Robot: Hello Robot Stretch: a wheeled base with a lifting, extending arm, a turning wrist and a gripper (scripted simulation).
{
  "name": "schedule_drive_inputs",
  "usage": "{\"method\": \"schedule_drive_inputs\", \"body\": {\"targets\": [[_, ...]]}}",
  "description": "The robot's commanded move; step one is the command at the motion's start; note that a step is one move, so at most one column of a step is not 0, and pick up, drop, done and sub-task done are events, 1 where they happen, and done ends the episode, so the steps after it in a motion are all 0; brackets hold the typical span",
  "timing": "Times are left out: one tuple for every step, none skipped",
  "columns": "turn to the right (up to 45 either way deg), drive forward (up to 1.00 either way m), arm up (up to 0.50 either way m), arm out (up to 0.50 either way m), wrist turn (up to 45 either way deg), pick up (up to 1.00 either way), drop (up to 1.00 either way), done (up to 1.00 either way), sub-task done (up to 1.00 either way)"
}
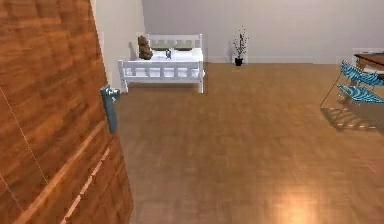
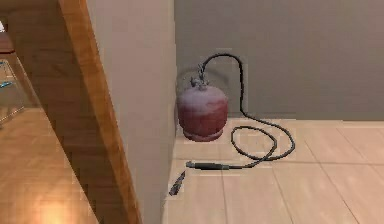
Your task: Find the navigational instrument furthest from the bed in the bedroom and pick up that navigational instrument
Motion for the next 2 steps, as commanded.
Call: {"method": "schedule_drive_inputs", "body": {"targets": [[0.0,0.4,0.0,0.0,0.0,0.0,0.0,0.0,0.0],[6.0,0.0,0.0,0.0,0.0,0.0,0.0,0.0,0.0]]}}
